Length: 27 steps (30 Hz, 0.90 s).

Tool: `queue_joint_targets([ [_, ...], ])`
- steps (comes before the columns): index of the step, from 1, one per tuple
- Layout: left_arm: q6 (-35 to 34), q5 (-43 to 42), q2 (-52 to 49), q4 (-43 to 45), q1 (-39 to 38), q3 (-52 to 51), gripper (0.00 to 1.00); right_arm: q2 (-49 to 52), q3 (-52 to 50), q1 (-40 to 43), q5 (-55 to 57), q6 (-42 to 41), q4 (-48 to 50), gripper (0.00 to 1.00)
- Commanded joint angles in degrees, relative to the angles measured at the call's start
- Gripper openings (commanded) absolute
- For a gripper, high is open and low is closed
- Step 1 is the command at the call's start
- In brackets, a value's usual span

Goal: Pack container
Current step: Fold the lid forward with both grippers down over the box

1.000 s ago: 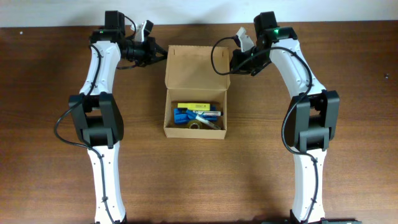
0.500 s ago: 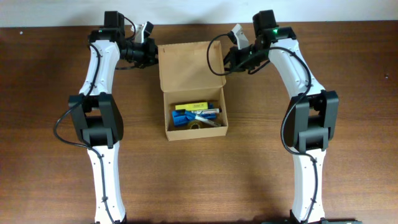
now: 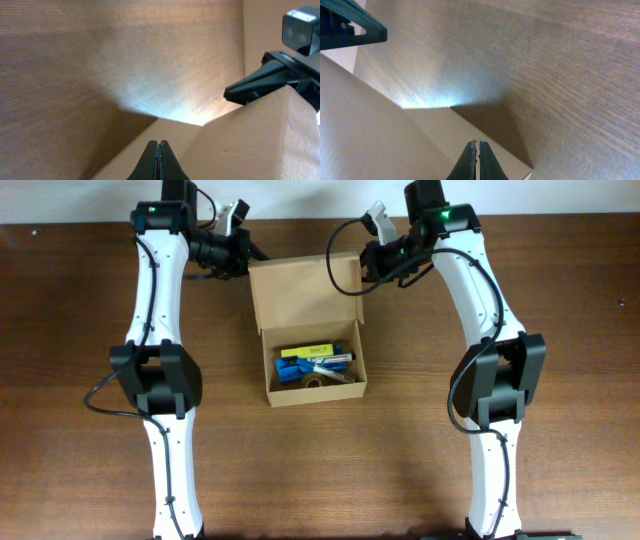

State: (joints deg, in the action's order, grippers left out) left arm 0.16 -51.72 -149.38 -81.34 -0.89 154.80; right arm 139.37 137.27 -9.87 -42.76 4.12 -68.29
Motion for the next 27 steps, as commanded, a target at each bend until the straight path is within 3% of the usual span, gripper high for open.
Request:
queue_joint_targets([
  [1,3.21,0.76,1.66,-3.56,-1.05,2.6,0.02,-2.84,4.28,-1.44,2.21,1.81,-2.23,0.04],
  [11,6.62,5.51,1.77,-15.19,-4.04,8.07,0.02,-2.86,17.84,-7.93,17.35,7.72,-17.31,0.04],
  [15,5.86,7.23,3.85,-15.37,-5.42,8.81,0.02,-2.95,21.11,-10.32,20.98,9.38,-22.53,0.04],
  [21,5.03,17.62,10.12,-15.34,-7.43,8.81,0.01,-4.09,24.5,-11.96,25.49,8.5,-27.08,0.04],
  [27,3.48,30.14,19.19,-15.34,-8.87,8.81,0.01,-11.37,24.24,-12.37,29.77,5.81,-28.65,0.04],
])
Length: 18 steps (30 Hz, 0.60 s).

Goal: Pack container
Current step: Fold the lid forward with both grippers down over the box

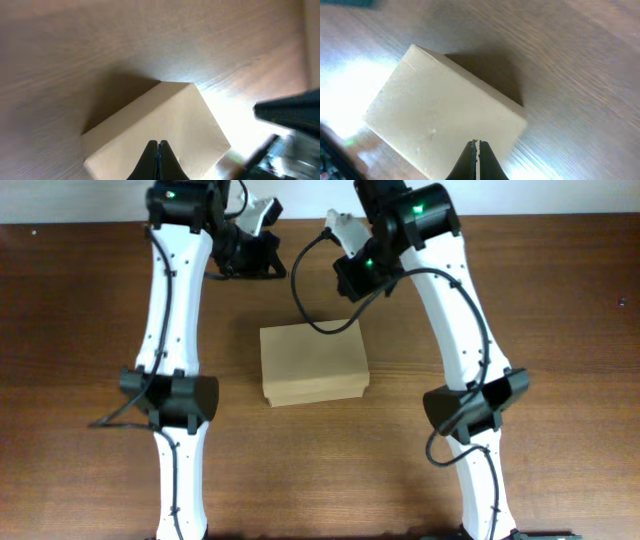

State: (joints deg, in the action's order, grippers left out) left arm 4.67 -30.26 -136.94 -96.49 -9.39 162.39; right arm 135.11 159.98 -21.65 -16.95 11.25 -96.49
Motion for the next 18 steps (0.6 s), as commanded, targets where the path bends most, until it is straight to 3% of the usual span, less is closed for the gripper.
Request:
queue_joint_targets([
  [1,-1.03,10.8,8.48,-0.2,-0.46,1.22,0.01,-9.18,0.96,-0.57,4.22,-1.99,-0.46,0.04],
  [5,-1.16,14.75,14.51,-0.2,-0.48,0.92,0.01,-18.43,-5.35,-0.5,8.37,-3.23,0.04,0.04],
  [10,-1.14,15.58,21.4,-0.2,-0.48,-4.72,0.02,-30.45,-21.7,-0.74,11.69,-5.62,1.84,0.04],
  [18,1.4,17.66,29.9,-0.15,-2.73,-29.03,0.02,-33.22,-41.09,-5.22,10.49,-7.28,4.13,0.04],
])
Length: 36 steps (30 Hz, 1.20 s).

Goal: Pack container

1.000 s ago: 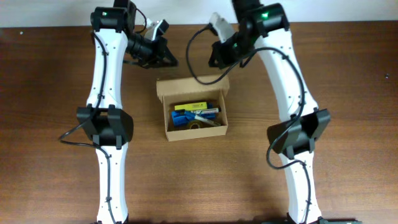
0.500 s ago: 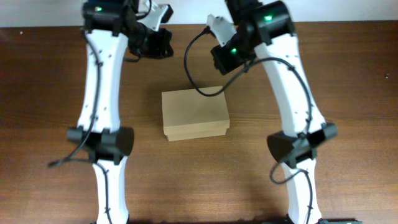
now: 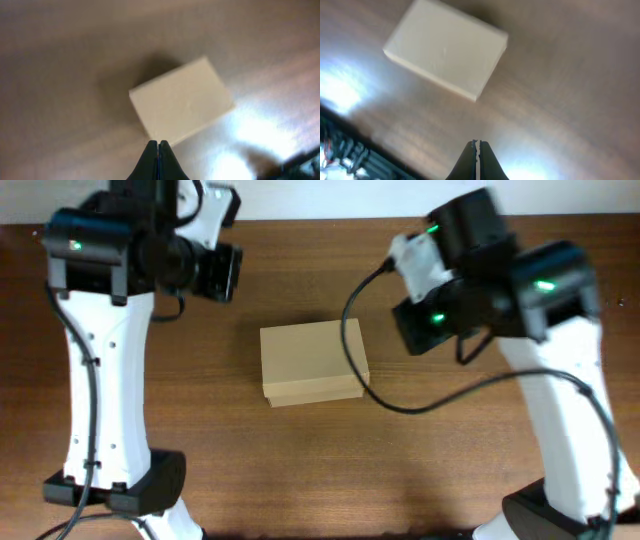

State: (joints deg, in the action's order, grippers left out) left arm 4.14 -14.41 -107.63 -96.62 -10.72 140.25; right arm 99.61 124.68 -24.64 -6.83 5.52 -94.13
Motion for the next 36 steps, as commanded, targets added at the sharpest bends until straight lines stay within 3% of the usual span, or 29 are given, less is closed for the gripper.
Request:
queue_joint_targets([
  [1,2.23,1.81,0.63,0.33,-2.08,-9.79,0.02,2.27,-8.09,-2.89,-0.35,-1.55,3.58,0.04],
  [6,2.82,1.81,0.63,7.58,-6.88,-24.65,0.02,2.45,-19.76,-4.35,-1.22,-3.43,14.58,0.04],
  [19,1.05,1.64,0.63,23.65,-9.75,-52.96,0.02,4.07,-37.16,-3.8,-2.23,-3.48,26.25,0.04],
  [28,0.83,1.79,0.61,27.91,-9.75,-58.9,0.02,5.14,-46.16,-3.8,-4.17,-3.48,34.75,0.04],
  [36,0.83,2.45,1.97,27.87,-9.16,-54.03,0.02,2.91,-39.76,-2.93,-4.37,-3.48,30.88,0.04],
])
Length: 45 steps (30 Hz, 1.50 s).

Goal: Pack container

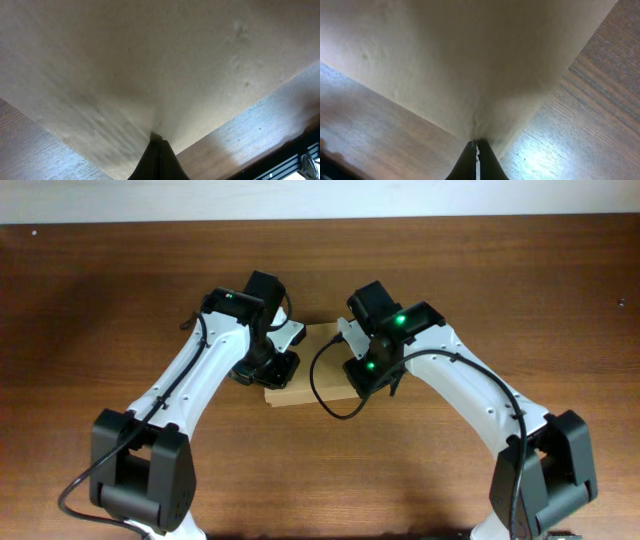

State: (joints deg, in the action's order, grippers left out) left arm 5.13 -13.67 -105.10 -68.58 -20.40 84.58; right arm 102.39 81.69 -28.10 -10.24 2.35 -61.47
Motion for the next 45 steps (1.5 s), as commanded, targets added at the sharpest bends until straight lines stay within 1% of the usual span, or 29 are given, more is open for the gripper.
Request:
queue_joint_targets([
  [1,-0.15,1.75,-0.07,-0.81,1.01,3.85,0.02,-0.39,6.03,0.9,-0.85,-0.28,-3.41,0.04],
  [4,-0.17,2.27,1.07,-3.06,2.93,12.22,0.02,-1.33,15.02,2.34,0.74,-0.31,-7.43,0.04],
  [9,-0.35,8.0,1.38,-7.65,7.17,32.0,0.02,-1.44,33.75,5.68,5.27,-0.72,-11.74,0.04],
  [13,-0.42,8.44,1.38,-10.67,10.84,47.08,0.03,-1.44,49.24,8.68,5.38,-2.54,-13.44,0.04],
  [14,-0.57,8.44,1.42,-11.28,11.63,50.4,0.08,-1.44,52.87,9.29,5.4,-2.89,-13.57,0.04],
  [16,-0.57,8.59,1.44,-12.63,13.42,58.62,0.24,-1.44,61.18,10.58,5.38,-2.89,-13.6,0.04],
  [18,-0.57,8.61,1.53,-13.49,14.64,64.87,0.36,-1.44,67.65,11.45,5.53,-2.89,-13.6,0.04],
  [19,-0.57,8.63,1.68,-13.9,15.21,68.17,0.44,-1.44,70.97,11.85,5.97,-2.86,-13.64,0.04],
  [20,-0.57,8.7,1.92,-14.23,15.67,70.71,0.54,-1.55,74.2,12.24,6.51,-2.86,-13.73,0.04],
  [21,-0.57,8.92,2.29,-14.62,16.17,73.42,0.58,-1.75,77.83,12.7,6.75,-2.89,-13.77,0.04],
  [25,-2.14,9.01,4.72,-14.95,16.87,79.95,0.62,-3.06,88.26,13.18,7.67,-2.86,-13.75,0.04],
  [27,-2.64,9.03,6.36,-14.95,16.87,81.37,0.74,-4.2,92.17,13.18,8.39,-2.86,-13.73,0.04],
  [28,-3.3,9.01,7.19,-14.95,16.87,81.61,0.82,-4.76,93.53,13.18,8.37,-2.86,-13.73,0.04],
  [29,-3.82,9.01,8.0,-14.99,16.87,81.61,0.94,-5.35,94.64,13.18,8.39,-2.84,-13.73,0.04],
  [30,-3.89,8.98,8.66,-15.08,16.87,81.61,1.0,-6.08,95.54,13.18,8.39,-2.86,-13.75,0.08],
  [31,-3.89,8.98,9.35,-15.23,16.87,81.61,1.0,-6.75,95.97,13.18,8.37,-2.86,-13.75,0.22],
  [32,-3.89,8.98,9.94,-15.52,16.87,81.61,1.0,-7.63,96.08,13.18,8.37,-2.86,-13.75,0.42],
  [33,-3.89,8.98,10.4,-15.76,16.87,81.61,1.0,-8.28,96.08,13.18,8.37,-2.86,-13.75,0.98],
  [39,-3.87,8.98,11.67,-19.17,16.83,81.61,1.0,-11.37,96.08,13.18,8.37,-2.86,-16.06,0.99],
  [45,-3.87,8.98,11.69,-25.4,16.83,81.59,1.0,-12.07,96.08,13.18,8.37,-2.86,-16.17,0.99],
])
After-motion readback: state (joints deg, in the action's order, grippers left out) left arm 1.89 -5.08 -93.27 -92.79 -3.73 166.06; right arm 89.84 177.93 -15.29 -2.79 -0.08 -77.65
